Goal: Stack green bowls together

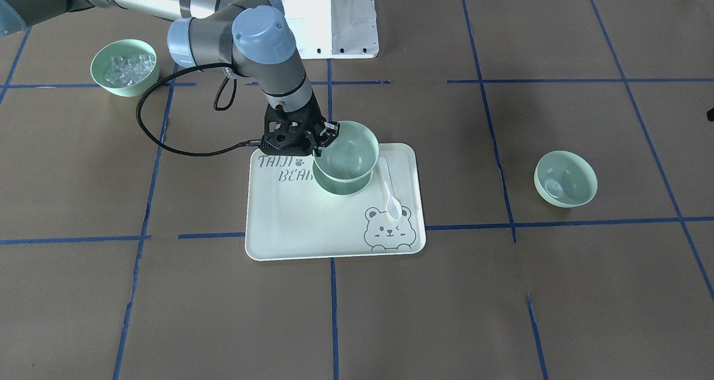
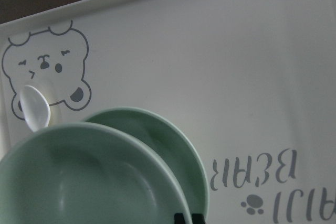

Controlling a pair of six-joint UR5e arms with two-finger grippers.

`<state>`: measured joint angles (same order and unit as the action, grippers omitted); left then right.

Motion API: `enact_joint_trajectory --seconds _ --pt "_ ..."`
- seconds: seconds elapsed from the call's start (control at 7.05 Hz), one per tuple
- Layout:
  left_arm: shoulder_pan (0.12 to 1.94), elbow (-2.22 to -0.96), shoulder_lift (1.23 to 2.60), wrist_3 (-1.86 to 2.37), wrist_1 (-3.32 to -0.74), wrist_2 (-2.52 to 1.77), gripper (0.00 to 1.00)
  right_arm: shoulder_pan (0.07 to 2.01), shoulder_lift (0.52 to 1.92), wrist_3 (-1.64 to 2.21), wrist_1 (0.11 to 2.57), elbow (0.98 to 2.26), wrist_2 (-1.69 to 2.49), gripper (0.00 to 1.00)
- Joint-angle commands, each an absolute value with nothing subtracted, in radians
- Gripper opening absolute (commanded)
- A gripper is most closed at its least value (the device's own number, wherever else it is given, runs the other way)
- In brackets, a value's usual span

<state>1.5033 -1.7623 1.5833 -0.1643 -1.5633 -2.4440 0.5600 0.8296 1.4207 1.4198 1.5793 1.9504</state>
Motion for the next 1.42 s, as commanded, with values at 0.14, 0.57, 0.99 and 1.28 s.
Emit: enact_joint_trajectory --seconds 0.14,0.57,0.99,1.28 --pt "1.503 -1.764 1.583 -0.164 -1.563 -2.444 1.00 0.560 0.827 1.427 1.393 1.560 1.916 0.00" --pt "1.503 -1.764 1.583 -0.164 -1.563 -2.444 1.00 0.557 0.825 1.453 1.328 1.529 1.917 0.00" --pt "1.503 -1.770 1.583 -0.163 -1.563 -2.444 1.00 0.557 0.830 1.451 1.331 1.529 1.922 0.00" --pt "1.503 -1.772 1.585 -0.163 -1.563 -2.444 1.00 0.555 0.830 1.469 1.335 1.528 1.916 0.99"
